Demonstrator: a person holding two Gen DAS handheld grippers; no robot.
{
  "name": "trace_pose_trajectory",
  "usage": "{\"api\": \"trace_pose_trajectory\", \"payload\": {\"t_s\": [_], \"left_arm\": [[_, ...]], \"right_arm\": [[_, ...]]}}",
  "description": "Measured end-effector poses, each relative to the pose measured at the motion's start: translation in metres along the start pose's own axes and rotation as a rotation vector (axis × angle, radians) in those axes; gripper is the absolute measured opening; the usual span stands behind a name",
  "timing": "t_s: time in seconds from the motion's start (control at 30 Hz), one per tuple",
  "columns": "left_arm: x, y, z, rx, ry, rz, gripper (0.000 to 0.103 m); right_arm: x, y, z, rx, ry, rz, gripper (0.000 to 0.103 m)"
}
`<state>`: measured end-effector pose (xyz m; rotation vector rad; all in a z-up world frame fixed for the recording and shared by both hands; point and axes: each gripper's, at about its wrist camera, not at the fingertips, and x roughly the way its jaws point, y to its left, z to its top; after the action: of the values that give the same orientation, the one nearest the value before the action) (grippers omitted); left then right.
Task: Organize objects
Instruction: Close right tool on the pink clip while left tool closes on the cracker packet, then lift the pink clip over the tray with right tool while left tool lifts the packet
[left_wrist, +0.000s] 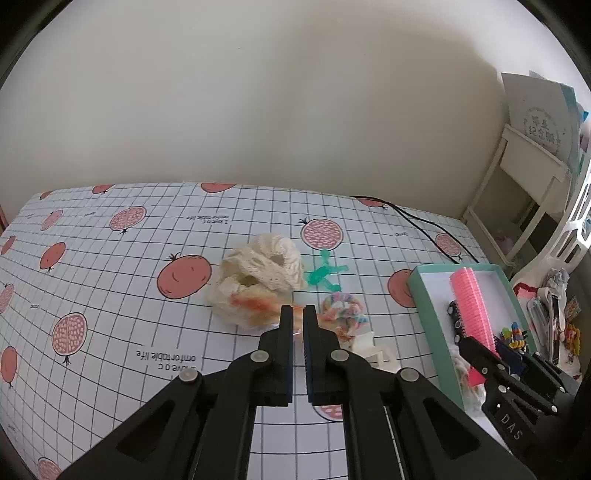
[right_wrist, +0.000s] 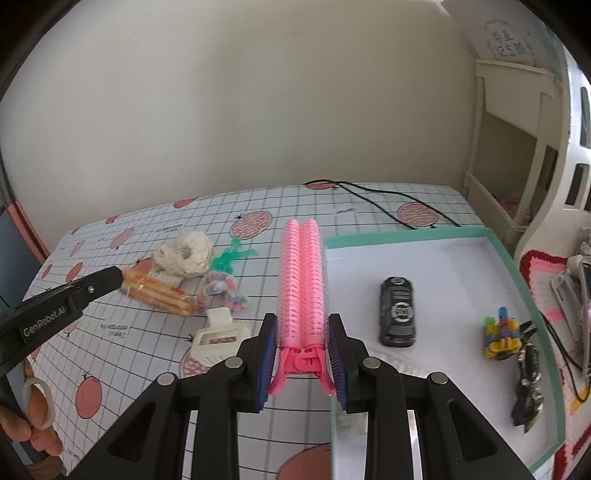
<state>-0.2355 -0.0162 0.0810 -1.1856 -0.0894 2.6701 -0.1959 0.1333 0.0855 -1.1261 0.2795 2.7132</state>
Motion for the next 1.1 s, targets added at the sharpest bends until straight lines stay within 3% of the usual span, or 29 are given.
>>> {"api": "trace_pose_trajectory", "payload": {"t_s": [0.5,0.6,0.67,0.8,0.97,1.1], "left_arm": [[0.017,0.026,-0.009,-0.11,0.058,-0.053,0.006],[0.02,0.03,-0.011,-0.13,0.065,-0.066,0.019],[0.021,0.029,-0.012,-0.125,0.064,-0.064,0.04],[0.029,0.025,-0.016,-0.09,0.087,-0.035,0.053],[0.041,0.025,-0.022,-0.079,0.136,0.024,0.078],[0.049,0.021,-0.026,-0.03,0.16,0.078,0.09]], "right_arm": [[-0.002,-0.015,0.002,0.02,0.01,0.006,0.028],[-0.002,-0.015,0.002,0.026,0.013,0.01,0.028],[-0.002,-0.016,0.001,0.026,0.016,0.011,0.028],[-0.001,-0.018,0.001,0.031,0.02,0.01,0.028],[0.001,-0.022,0.0,0.039,0.026,0.008,0.028],[0.003,-0.022,-0.002,0.038,0.032,0.006,0.028]]}}
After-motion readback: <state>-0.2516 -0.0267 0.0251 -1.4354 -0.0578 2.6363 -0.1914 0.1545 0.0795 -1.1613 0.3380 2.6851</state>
